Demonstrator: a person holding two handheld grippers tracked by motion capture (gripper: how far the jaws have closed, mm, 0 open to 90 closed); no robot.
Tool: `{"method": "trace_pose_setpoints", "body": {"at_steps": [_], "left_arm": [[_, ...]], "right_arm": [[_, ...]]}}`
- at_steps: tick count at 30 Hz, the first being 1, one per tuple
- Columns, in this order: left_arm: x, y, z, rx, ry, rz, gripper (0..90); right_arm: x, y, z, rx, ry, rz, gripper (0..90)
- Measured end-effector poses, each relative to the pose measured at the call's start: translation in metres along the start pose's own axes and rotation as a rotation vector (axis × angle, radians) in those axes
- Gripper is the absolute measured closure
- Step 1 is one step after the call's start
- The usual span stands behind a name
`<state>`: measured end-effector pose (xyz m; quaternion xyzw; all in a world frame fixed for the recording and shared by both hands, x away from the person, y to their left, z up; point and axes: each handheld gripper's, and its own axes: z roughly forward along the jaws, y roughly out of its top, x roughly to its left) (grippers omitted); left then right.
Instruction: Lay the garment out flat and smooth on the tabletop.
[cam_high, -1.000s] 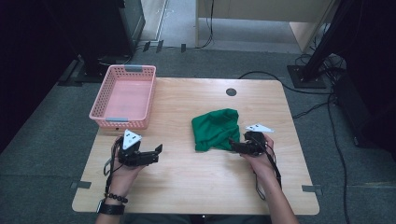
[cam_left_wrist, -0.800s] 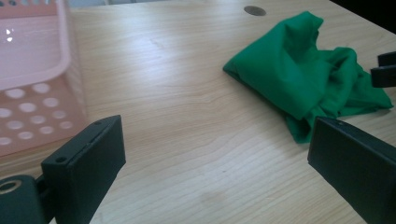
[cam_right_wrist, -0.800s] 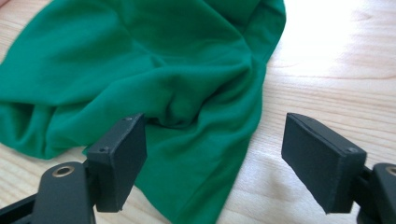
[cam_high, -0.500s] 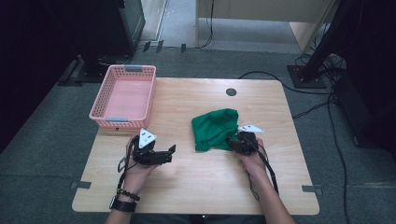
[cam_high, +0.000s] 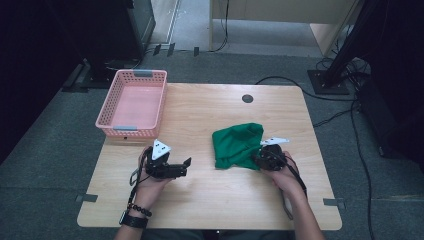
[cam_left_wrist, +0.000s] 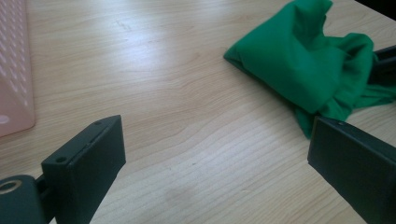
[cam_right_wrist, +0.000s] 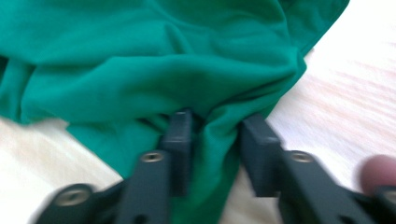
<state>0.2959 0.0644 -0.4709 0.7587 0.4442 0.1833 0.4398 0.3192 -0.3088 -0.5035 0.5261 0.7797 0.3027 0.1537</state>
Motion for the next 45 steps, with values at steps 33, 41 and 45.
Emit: {"method": "trace_pose_setpoints", "body": {"at_steps": [33, 41, 45], "left_arm": [[-0.037, -0.016, 0.028, 0.119, -0.069, 0.091, 33.0], [-0.036, -0.020, 0.030, 0.131, -0.093, 0.106, 69.6], [-0.025, -0.019, 0.027, 0.118, -0.100, 0.050, 75.9]], "right_arm": [[0.068, 0.010, 0.003, -0.222, 0.166, -0.074, 44.1], [0.085, 0.007, 0.007, -0.223, 0.115, -0.128, 44.9], [0.080, 0.003, 0.012, -0.148, 0.138, -0.165, 44.6]]}}
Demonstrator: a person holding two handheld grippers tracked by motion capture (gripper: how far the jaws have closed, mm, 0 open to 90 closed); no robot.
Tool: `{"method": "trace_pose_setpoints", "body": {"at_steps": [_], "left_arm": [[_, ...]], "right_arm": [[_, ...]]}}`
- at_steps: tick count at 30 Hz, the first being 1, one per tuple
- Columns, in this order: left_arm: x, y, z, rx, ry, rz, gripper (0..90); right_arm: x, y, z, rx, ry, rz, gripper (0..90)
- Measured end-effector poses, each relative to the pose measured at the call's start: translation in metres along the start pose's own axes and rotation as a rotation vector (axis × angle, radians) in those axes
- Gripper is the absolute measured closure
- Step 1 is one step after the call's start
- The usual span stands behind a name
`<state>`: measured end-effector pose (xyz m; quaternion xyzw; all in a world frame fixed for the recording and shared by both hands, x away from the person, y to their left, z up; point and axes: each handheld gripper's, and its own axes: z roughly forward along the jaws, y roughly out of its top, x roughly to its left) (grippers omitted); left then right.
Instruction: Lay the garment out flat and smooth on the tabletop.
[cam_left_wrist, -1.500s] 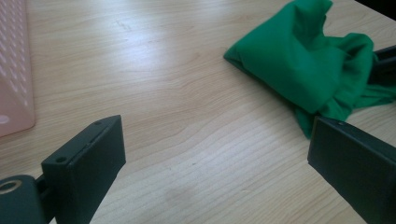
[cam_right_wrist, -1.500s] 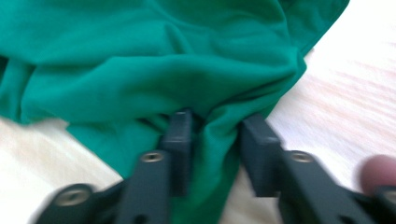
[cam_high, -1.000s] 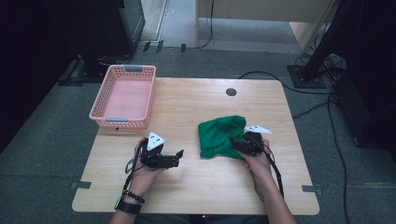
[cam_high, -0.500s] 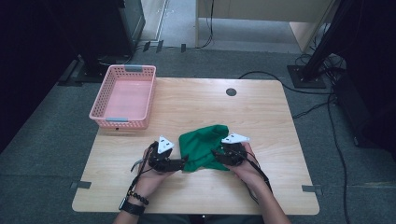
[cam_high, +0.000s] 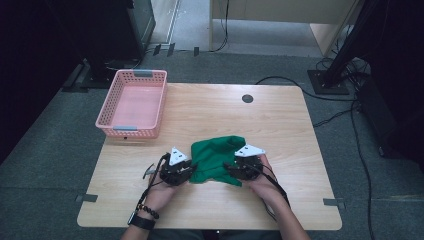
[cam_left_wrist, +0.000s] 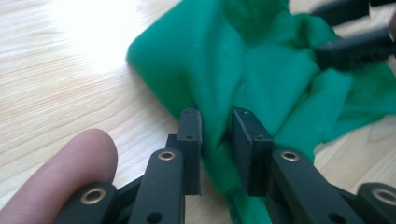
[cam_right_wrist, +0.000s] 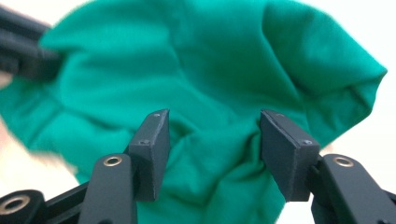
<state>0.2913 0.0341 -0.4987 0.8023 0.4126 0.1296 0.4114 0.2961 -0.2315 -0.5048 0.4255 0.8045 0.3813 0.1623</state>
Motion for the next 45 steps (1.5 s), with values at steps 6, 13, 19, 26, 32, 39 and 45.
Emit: {"method": "trace_pose_setpoints", "body": {"at_steps": [6, 13, 19, 26, 32, 39, 45], "left_arm": [[0.013, 0.002, -0.009, -0.045, -0.011, -0.059, 71.8], [0.014, 0.005, -0.017, -0.091, -0.014, -0.047, 62.5], [0.004, 0.006, -0.014, -0.077, -0.035, -0.019, 56.4], [0.001, 0.005, -0.013, -0.074, -0.048, -0.007, 53.6], [-0.005, 0.006, -0.012, -0.077, -0.046, 0.032, 51.5], [-0.022, 0.006, -0.008, -0.076, -0.025, 0.132, 43.0], [-0.026, 0.003, -0.004, -0.076, 0.063, 0.165, 76.6]], "right_arm": [[-0.012, -0.008, -0.008, 0.081, 0.085, -0.039, 44.3], [-0.021, 0.000, -0.033, 0.049, 0.107, -0.075, 43.8], [-0.011, 0.010, -0.037, -0.096, 0.068, -0.031, 57.7], [0.009, 0.002, -0.004, 0.039, 0.095, -0.107, 75.9], [0.004, 0.012, -0.012, -0.076, 0.130, -0.002, 90.0], [0.003, 0.028, -0.035, -0.228, 0.234, 0.124, 90.0], [0.015, 0.034, -0.042, -0.238, 0.320, 0.096, 90.0]]}}
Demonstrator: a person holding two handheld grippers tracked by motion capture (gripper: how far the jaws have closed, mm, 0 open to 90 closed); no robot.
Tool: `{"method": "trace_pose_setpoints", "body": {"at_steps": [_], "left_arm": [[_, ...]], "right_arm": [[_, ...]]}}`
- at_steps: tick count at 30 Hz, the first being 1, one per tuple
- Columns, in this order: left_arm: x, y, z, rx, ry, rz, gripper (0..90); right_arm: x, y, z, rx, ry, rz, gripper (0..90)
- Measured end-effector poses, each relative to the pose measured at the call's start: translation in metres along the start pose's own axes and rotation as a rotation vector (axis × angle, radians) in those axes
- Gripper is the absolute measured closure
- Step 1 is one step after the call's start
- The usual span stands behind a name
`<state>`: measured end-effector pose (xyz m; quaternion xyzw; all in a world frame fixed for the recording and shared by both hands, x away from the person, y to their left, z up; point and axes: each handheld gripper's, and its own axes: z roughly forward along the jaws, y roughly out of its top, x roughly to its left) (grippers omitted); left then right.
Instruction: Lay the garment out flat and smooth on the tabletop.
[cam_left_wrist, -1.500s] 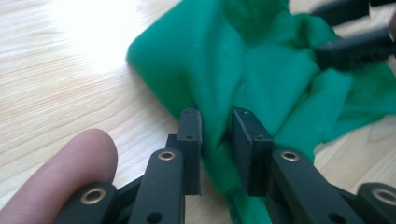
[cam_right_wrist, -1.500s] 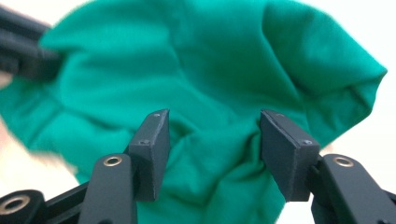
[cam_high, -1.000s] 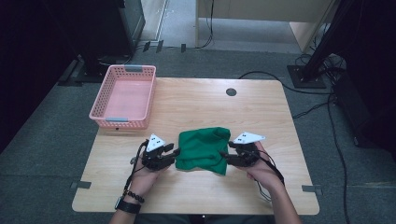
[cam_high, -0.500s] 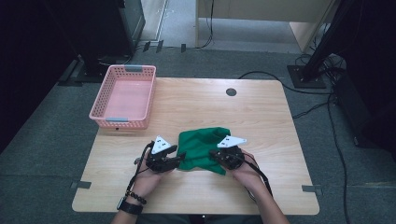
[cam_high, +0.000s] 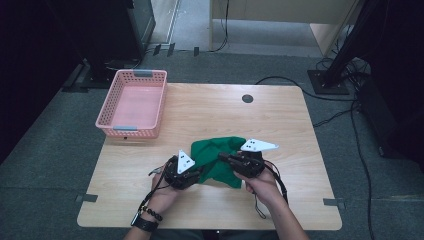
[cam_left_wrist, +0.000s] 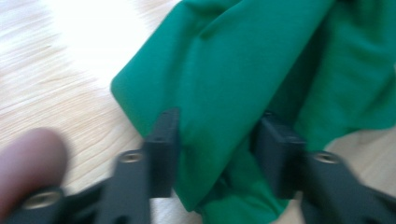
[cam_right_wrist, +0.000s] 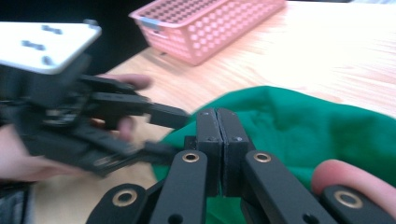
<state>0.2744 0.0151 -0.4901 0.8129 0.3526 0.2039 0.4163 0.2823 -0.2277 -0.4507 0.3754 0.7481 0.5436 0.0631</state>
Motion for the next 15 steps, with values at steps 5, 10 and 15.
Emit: {"method": "trace_pose_setpoints", "body": {"at_steps": [5, 10, 15], "left_arm": [[0.016, 0.002, -0.009, -0.034, 0.016, -0.071, 87.9], [0.038, 0.001, -0.017, -0.064, 0.011, -0.186, 87.1], [0.050, 0.001, -0.025, -0.099, -0.023, -0.255, 85.4]], "right_arm": [[-0.002, 0.006, -0.010, -0.049, -0.001, -0.008, 79.4], [-0.015, 0.007, -0.024, 0.001, -0.088, -0.040, 67.0], [-0.027, -0.007, -0.018, 0.184, -0.028, -0.028, 53.4]]}}
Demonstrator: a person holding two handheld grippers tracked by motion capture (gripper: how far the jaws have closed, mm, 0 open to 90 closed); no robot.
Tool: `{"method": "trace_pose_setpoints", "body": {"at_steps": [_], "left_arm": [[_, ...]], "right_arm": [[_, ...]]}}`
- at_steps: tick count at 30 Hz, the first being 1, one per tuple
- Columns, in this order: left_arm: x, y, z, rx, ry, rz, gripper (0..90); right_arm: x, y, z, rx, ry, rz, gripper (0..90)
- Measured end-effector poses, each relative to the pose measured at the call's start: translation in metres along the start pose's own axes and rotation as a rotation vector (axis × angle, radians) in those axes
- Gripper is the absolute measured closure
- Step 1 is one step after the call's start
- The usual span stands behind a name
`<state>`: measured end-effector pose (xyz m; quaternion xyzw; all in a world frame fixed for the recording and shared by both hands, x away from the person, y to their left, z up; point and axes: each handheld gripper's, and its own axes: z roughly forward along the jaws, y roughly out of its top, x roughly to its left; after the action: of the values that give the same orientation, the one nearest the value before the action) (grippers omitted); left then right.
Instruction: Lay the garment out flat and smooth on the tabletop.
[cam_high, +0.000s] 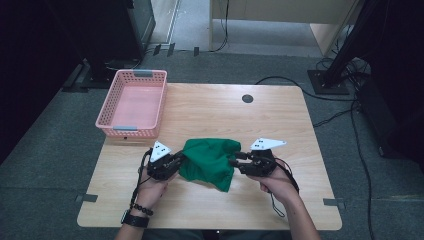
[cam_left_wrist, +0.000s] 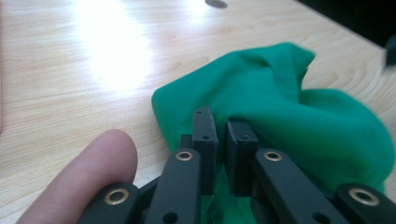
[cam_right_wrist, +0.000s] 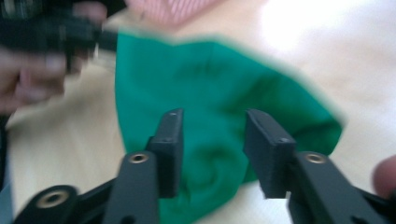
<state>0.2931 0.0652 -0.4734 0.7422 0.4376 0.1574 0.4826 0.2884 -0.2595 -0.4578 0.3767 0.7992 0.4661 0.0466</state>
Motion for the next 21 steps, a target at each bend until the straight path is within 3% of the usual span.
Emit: {"method": "trace_pose_setpoints", "body": {"at_steps": [1, 3, 5, 7, 9, 12, 13, 14, 15, 16, 17, 19, 20, 21], "left_arm": [[0.000, 0.000, 0.000, -0.003, -0.002, -0.006, 85.3], [0.001, 0.000, 0.000, -0.003, -0.002, -0.005, 84.8], [0.001, 0.000, -0.001, -0.003, -0.002, -0.004, 84.3], [0.002, 0.000, -0.001, -0.005, 0.000, -0.006, 83.6], [0.002, 0.000, -0.002, -0.007, 0.000, -0.008, 83.5], [0.004, 0.000, -0.002, -0.001, -0.002, -0.002, 80.9], [0.004, 0.000, -0.002, -0.001, -0.002, -0.002, 79.6], [0.004, 0.000, -0.003, -0.001, -0.012, 0.004, 79.6], [0.002, 0.000, -0.004, -0.008, -0.032, 0.012, 72.9], [-0.001, 0.000, -0.005, -0.027, -0.080, 0.029, 68.7], [-0.013, 0.002, -0.011, -0.072, -0.207, 0.092, 64.4], [-0.032, 0.004, -0.015, -0.089, -0.258, 0.200, 55.4], [-0.032, 0.004, -0.015, -0.089, -0.258, 0.200, 53.3], [-0.050, 0.003, -0.014, -0.081, -0.279, 0.277, 50.4]], "right_arm": [[-0.001, -0.004, 0.006, 0.043, 0.027, -0.001, 51.2], [-0.001, -0.013, 0.022, 0.125, 0.017, -0.008, 50.9], [0.000, -0.020, 0.037, 0.188, -0.029, -0.029, 67.4], [0.001, -0.022, 0.040, 0.181, -0.023, -0.047, 84.4], [0.003, -0.016, 0.032, 0.111, 0.020, -0.043, 87.8], [0.005, -0.002, 0.009, -0.060, 0.091, -0.005, 88.0], [0.005, -0.002, 0.009, -0.060, 0.091, -0.005, 88.0], [0.006, 0.002, 0.001, -0.115, 0.104, 0.009, 88.0], [0.008, 0.009, -0.012, -0.214, 0.125, 0.044, 88.0], [0.009, 0.012, -0.017, -0.250, 0.128, 0.067, 88.0], [0.010, 0.015, -0.021, -0.283, 0.123, 0.082, 87.9], [0.014, 0.019, -0.026, -0.322, 0.103, 0.105, 87.9], [0.016, 0.020, -0.028, -0.330, 0.094, 0.112, 87.9], [0.018, 0.021, -0.028, -0.339, 0.085, 0.110, 87.8]]}}
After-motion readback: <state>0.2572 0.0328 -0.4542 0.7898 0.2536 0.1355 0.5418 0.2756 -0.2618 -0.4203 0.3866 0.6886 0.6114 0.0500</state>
